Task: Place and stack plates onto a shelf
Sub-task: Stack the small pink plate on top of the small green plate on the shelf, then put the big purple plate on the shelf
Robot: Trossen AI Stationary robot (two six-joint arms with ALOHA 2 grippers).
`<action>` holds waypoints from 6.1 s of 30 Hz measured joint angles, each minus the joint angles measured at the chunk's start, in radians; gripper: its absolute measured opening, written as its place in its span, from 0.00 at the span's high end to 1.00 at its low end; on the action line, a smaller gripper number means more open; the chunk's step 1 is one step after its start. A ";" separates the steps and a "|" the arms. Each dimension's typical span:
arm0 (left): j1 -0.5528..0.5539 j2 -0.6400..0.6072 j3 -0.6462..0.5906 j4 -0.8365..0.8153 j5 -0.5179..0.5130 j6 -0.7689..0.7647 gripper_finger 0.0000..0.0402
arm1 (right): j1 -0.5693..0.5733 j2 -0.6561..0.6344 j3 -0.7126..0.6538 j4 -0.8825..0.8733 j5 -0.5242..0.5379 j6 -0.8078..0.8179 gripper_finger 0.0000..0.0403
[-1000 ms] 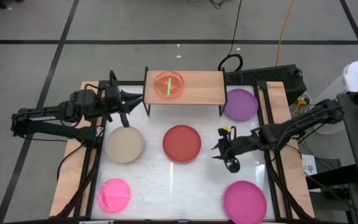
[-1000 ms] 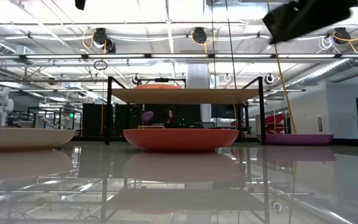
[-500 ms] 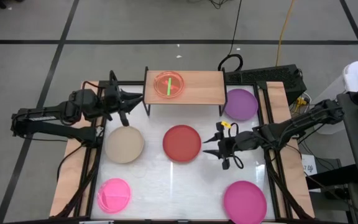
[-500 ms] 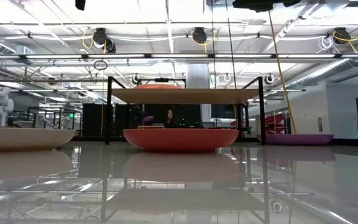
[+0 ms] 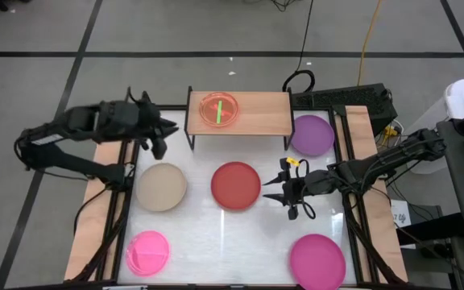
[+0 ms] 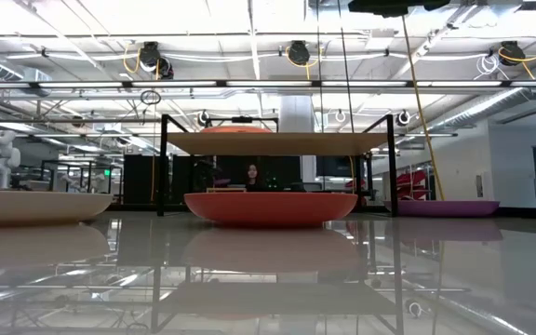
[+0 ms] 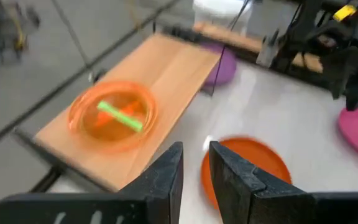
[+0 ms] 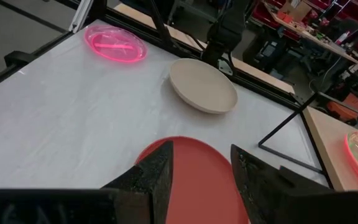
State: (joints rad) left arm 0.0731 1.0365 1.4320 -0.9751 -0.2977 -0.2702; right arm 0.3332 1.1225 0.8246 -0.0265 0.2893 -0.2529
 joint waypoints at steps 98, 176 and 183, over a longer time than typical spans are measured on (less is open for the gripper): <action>-0.406 0.308 -0.210 -0.016 0.452 0.082 1.00 | -0.020 0.000 -0.092 0.180 0.002 -0.018 0.65; 0.560 0.430 -0.098 0.421 0.167 0.005 0.86 | -0.020 0.000 -0.229 0.444 0.001 -0.100 0.65; 0.560 0.430 -0.098 0.423 0.166 0.029 0.83 | -0.020 0.000 -0.229 0.441 0.001 -0.100 0.65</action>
State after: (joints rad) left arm 0.6327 1.4666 1.3342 -0.5517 -0.1318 -0.2416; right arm 0.3134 1.1225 0.5961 0.4141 0.2905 -0.3531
